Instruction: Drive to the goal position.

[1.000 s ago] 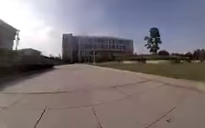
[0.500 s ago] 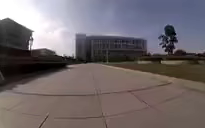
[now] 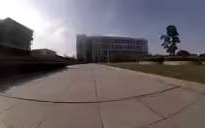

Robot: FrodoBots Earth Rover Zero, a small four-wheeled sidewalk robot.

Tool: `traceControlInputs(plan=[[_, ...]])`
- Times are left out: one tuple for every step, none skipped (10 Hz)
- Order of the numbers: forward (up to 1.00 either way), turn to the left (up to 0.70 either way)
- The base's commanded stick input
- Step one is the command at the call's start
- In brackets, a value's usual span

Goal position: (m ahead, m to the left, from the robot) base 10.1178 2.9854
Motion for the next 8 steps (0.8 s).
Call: traceControlInputs(plan=[[0.7, -0.35], [0.7, -0.35], [0.7, -0.35], [0.7, -0.35], [0.7, -0.35], [0.7, -0.01], [0.7, 0.0], [0.7, 0.0]])
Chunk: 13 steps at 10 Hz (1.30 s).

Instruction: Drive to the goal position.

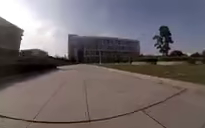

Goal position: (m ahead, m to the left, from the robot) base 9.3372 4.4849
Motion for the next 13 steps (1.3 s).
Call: traceControlInputs(plan=[[0.7, 0.0], [0.7, 0.0], [0.7, 0.0], [0.7, 0.0], [0.7, 0.0], [0.7, 0.0], [0.7, 0.0], [0.7, 0.06], [0.7, 0.28], [0.7, 0.35], [0.7, 0.35], [0.7, 0.35], [0.7, 0.35]])
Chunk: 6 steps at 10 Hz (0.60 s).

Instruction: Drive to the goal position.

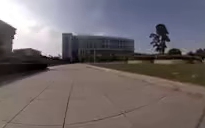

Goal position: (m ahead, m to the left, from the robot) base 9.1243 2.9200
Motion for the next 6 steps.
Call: traceControlInputs(plan=[[0.7, 0.0], [0.7, 0.0], [0.7, 0.0], [0.7, 0.0], [0.7, 0.0], [0.7, 0.0]])
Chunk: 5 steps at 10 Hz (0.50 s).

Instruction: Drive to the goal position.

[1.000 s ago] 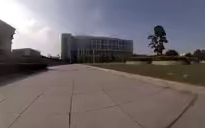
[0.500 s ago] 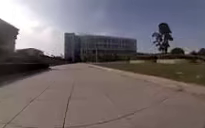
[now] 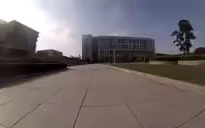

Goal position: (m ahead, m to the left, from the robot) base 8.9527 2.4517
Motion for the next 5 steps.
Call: traceControlInputs(plan=[[0.7, 0.0], [0.7, 0.0], [0.7, 0.0], [0.7, 0.0], [0.7, 0.0]])
